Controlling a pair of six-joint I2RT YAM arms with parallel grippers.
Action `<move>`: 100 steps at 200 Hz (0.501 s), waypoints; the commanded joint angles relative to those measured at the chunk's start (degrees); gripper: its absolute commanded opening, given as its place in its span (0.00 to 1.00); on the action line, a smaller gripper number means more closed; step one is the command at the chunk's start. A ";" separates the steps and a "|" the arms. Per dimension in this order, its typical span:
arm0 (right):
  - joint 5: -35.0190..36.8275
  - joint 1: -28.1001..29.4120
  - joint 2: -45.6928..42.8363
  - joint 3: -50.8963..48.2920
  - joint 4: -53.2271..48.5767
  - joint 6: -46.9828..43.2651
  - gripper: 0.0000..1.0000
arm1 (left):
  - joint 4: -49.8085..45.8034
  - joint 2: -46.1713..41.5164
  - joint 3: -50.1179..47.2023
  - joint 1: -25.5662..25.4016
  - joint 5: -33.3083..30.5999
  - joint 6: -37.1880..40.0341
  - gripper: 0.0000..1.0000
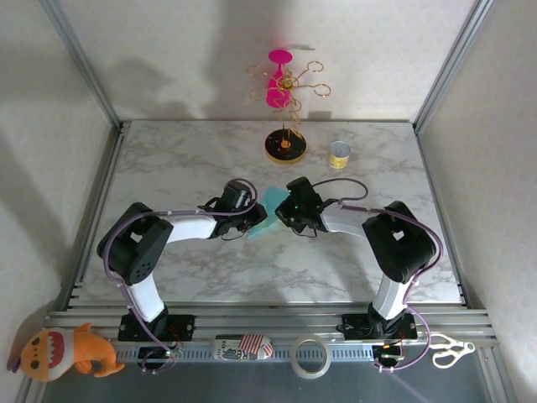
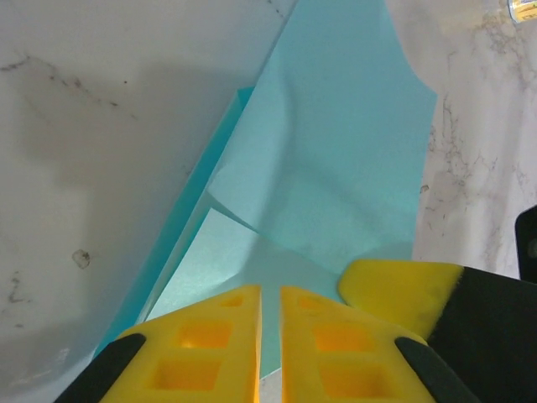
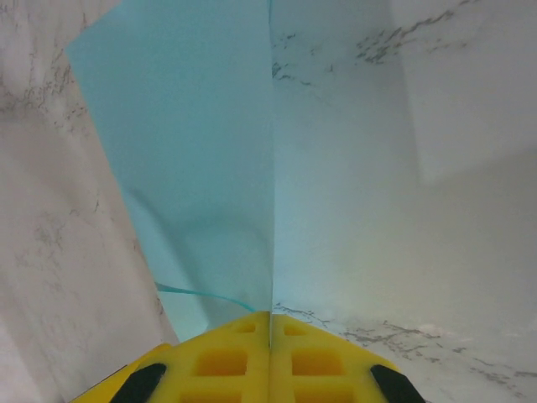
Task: Fold a paper plane with a square sheet of paper (pick it up from the middle)
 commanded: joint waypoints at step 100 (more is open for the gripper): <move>-4.82 -0.71 1.40 1.22 3.24 -0.66 0.16 | -1.44 3.62 -0.54 -0.28 -6.35 0.00 0.10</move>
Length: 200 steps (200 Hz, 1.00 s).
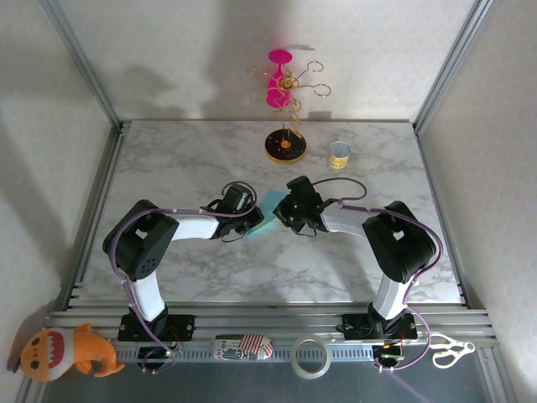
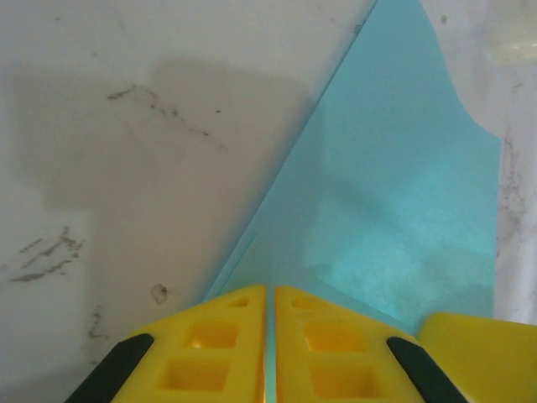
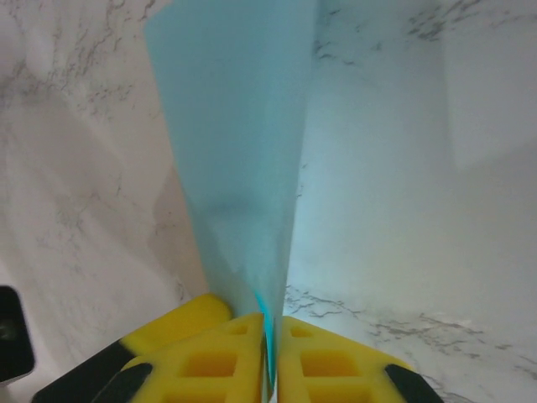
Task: Fold a paper plane with a square sheet of paper (pick it up from the middle)
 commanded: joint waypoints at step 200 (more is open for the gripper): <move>-2.04 -1.90 1.66 3.61 -4.63 -2.28 0.04 | -3.66 -12.78 -3.40 -3.71 -7.57 35.79 0.40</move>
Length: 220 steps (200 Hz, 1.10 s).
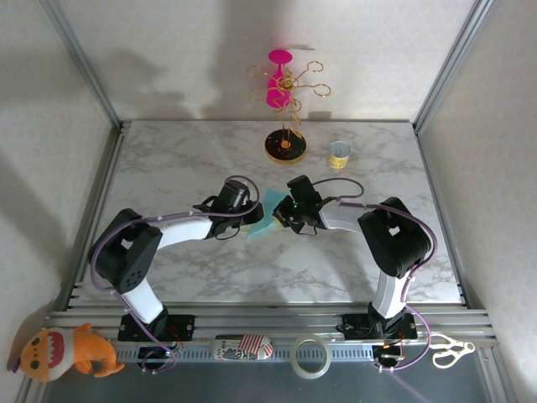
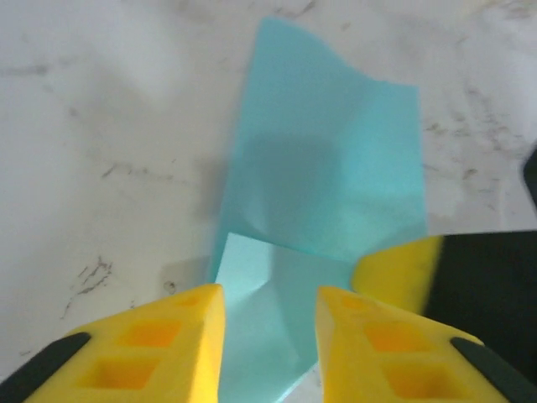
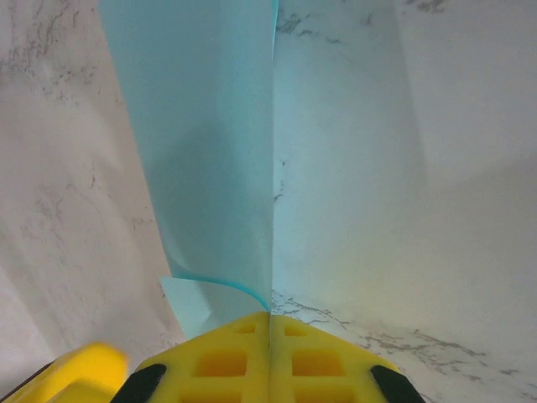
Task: Fold a paper plane with a square sheet of paper (pick it up from the middle)
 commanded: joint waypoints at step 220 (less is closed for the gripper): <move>-4.26 -4.02 -4.22 5.38 -9.43 -1.83 0.08 | 27.48 5.30 -11.18 -12.61 -15.54 43.12 0.43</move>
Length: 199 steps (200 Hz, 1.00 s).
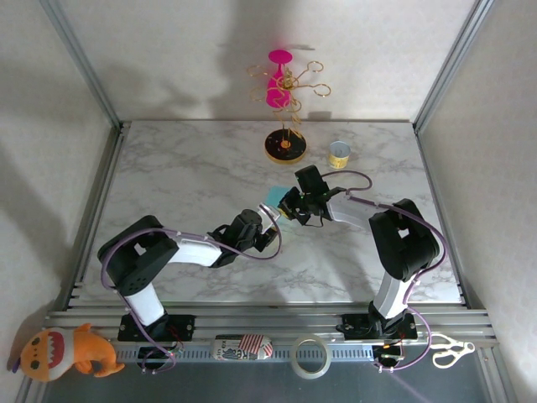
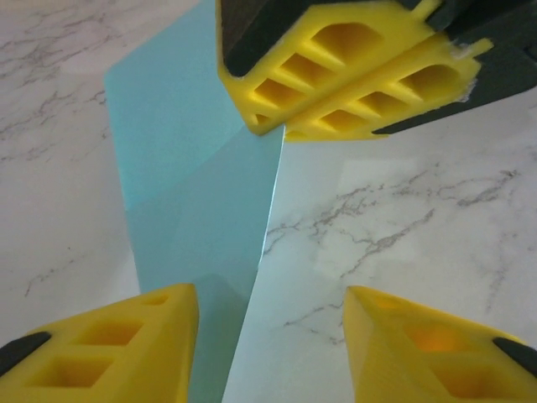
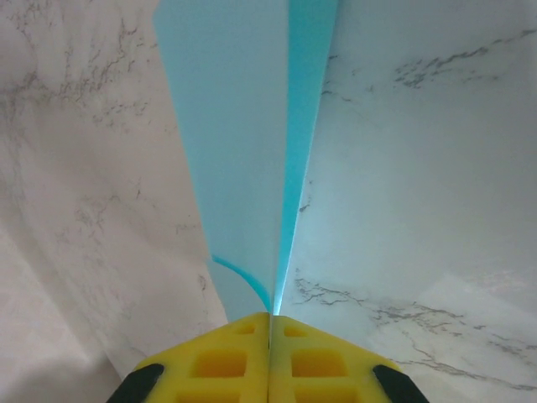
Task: Fold a paper plane with a square sheet of paper (pick it up from the middle)
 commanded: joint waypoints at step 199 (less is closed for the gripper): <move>-2.41 -0.49 0.97 1.95 -2.35 -2.07 0.09 | 3.28 2.89 0.30 2.45 5.62 -4.23 0.14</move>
